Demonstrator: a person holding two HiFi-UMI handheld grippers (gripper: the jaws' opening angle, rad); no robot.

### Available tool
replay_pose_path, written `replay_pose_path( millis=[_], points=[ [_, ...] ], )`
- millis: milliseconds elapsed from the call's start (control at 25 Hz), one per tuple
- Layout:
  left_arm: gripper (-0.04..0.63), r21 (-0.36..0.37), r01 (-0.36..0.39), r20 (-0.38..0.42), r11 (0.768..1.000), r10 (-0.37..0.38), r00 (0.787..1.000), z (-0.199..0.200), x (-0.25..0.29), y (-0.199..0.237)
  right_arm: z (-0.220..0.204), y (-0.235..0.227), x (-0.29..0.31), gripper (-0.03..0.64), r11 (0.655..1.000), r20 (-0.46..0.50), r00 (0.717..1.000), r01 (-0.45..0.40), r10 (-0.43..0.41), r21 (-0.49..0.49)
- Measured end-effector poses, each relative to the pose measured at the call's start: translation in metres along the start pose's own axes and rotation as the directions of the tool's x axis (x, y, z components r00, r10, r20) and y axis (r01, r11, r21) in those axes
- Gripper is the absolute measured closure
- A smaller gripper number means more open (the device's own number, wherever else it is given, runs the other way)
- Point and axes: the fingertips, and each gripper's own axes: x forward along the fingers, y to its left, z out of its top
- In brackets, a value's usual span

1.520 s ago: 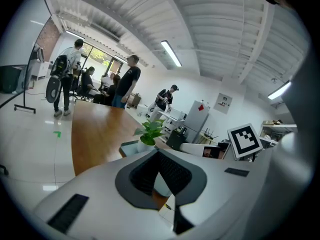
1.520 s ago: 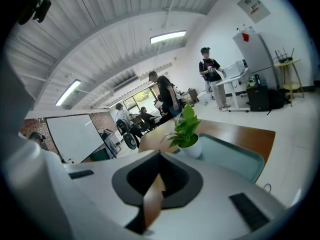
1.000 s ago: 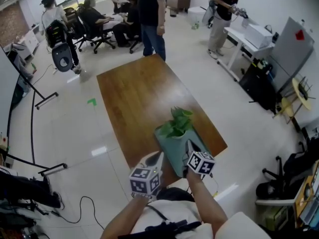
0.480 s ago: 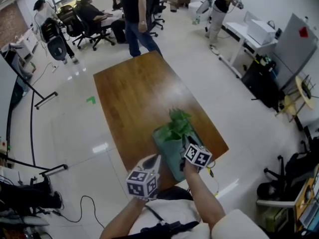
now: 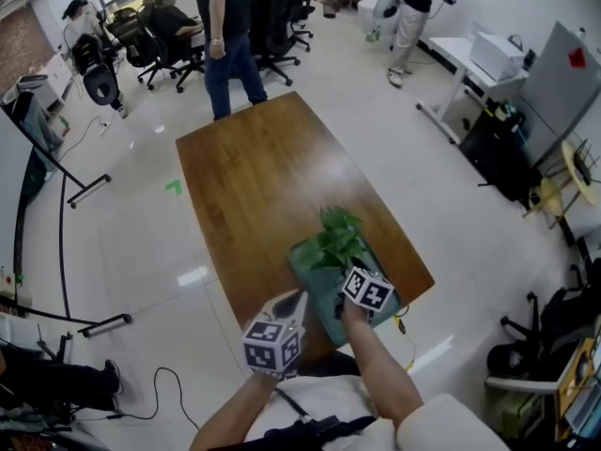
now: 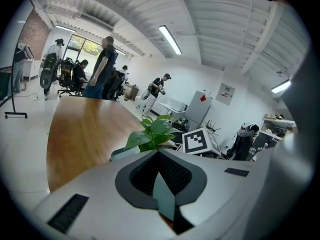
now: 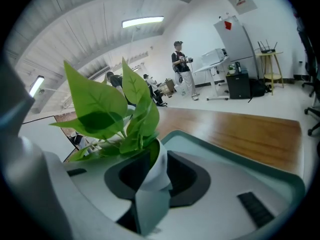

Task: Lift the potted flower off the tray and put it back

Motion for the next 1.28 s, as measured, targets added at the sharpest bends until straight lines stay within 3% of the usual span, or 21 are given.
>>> replay_pose_path(
  millis=[120,760,1040,1280],
  points=[
    [0.599,-0.004,0.000,-0.004,1.000,0.000,1.000,-0.002,0.002,-0.001,0.002,-0.002,0.001,0.525,1.000,0.007,1.000,0.012,-0.012,0.015],
    [0.599,-0.060,-0.065,0.038,0.996,0.068,0.997,-0.003,-0.018,0.026,0.004,0.013,0.011,0.569,0.998,-0.013,1.000,0.007,-0.008,-0.055],
    [0.600,-0.097,-0.103,0.068,0.990,0.110,0.992,-0.003,-0.029,0.034,0.011,0.035,0.007,0.569,0.995,-0.010,0.999,-0.051,0.050,-0.082],
    [0.599,-0.134,-0.149,0.090,0.980,0.161,0.983,0.001,-0.043,0.050,0.013,0.089,0.012,0.569,0.980,-0.029,0.988,-0.157,0.155,-0.120]
  ],
)
